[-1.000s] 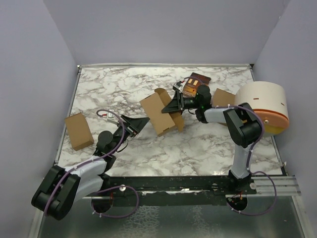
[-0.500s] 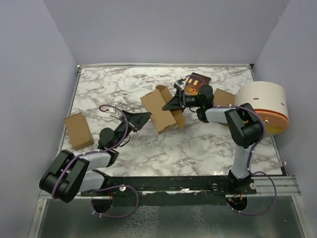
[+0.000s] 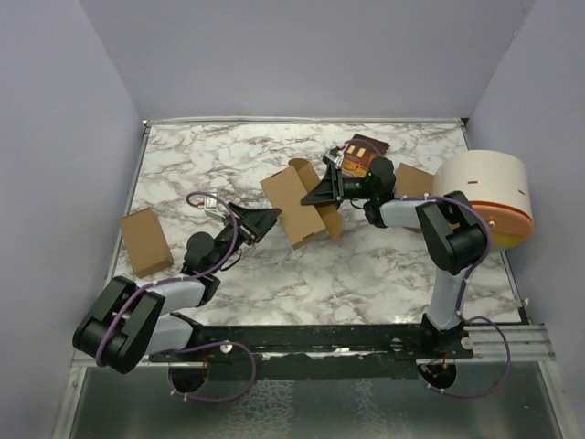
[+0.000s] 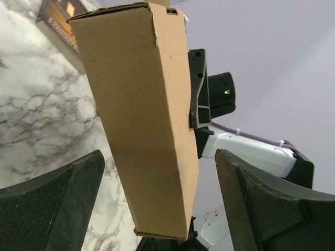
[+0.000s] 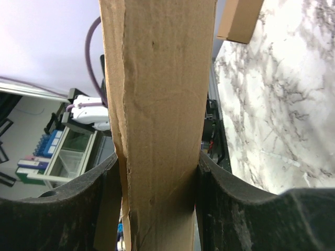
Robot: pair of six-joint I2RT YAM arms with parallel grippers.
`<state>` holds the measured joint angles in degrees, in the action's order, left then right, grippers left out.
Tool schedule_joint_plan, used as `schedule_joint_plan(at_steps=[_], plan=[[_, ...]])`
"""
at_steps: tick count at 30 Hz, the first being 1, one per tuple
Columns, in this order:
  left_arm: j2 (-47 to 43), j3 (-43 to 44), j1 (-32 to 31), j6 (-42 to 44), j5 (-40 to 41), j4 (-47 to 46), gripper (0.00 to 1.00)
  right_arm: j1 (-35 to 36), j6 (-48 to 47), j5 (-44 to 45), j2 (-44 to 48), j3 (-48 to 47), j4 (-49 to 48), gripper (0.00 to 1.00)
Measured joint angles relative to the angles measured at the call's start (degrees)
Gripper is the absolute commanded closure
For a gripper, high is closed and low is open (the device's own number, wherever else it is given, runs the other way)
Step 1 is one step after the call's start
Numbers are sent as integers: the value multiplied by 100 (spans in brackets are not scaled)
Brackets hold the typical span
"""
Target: Fold the paper box
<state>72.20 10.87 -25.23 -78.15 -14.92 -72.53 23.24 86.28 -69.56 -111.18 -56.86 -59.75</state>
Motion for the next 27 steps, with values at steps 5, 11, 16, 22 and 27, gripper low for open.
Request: schedule_joint_plan(at_steps=[5,11,16,22,27], plan=[[-463,79,-2,450,157,1281,14,0,-881,216,83,236,649,58],[-1447,299,0,1180,640,3132,16,0,-1891,629,28,452,1403,57],[-2087,339,0,1613,1010,4179,19,11,-2387,1001,-96,452,2011,55],[-2022,323,0,1740,1117,4592,22,240,-2780,1646,-192,437,2822,51],[-1792,323,0,1770,1117,4725,22,455,-3012,1919,-367,304,3209,36]])
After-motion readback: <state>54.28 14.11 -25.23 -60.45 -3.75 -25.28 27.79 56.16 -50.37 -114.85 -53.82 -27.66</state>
